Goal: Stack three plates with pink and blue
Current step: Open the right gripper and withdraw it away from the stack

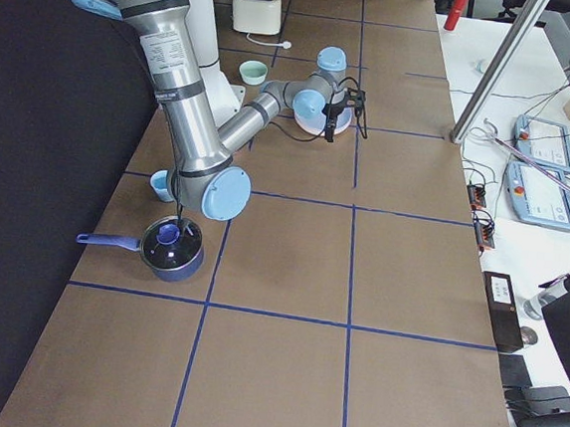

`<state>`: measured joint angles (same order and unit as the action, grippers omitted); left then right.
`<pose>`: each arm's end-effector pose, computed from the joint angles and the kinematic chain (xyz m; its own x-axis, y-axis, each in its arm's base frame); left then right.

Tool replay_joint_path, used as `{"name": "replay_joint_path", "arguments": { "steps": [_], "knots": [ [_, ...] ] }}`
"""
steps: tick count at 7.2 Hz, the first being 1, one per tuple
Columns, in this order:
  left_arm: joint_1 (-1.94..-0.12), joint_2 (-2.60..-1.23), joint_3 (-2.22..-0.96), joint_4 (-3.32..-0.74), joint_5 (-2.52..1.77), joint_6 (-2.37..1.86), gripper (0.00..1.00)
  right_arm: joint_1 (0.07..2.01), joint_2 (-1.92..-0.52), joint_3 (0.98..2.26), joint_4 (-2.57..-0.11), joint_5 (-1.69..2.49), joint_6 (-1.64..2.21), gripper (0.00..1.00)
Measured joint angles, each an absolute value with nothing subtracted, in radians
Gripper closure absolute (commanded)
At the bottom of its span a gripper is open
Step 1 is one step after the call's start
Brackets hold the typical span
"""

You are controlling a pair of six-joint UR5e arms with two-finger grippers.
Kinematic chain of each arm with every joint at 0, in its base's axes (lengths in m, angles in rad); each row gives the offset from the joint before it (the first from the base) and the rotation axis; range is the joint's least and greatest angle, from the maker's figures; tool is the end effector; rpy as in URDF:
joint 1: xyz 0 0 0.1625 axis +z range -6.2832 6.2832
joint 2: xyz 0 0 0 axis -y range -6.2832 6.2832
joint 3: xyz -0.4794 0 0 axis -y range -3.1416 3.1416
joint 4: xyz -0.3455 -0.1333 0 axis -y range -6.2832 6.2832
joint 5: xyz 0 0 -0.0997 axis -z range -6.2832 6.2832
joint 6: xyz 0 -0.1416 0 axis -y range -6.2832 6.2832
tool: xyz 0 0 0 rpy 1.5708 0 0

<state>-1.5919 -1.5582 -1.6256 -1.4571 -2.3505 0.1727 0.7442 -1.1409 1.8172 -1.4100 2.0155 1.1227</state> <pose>-0.0428 -0.4306 0.7348 0.7030 0.1071 -0.7031 -0.1013 0.9936 0.0501 -0.4151 -0.4806 0.3936 0.6071 0.0273 0.7942 -0.1259 0.9901 0.0622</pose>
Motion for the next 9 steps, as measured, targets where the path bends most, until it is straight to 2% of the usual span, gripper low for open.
{"name": "replay_joint_path", "arguments": {
  "steps": [5, 9],
  "knots": [
    [-1.615, -1.552, -1.584, -1.471, -2.375, 0.165, 0.00, 1.066, -1.400, 1.844, -1.459, 2.200, 0.564, 0.00],
    [-1.615, -1.551, -1.588, -1.472, -2.375, 0.169, 0.00, 1.366, -1.601, 1.748, -1.461, 2.317, 0.128, 0.00]
  ]
}}
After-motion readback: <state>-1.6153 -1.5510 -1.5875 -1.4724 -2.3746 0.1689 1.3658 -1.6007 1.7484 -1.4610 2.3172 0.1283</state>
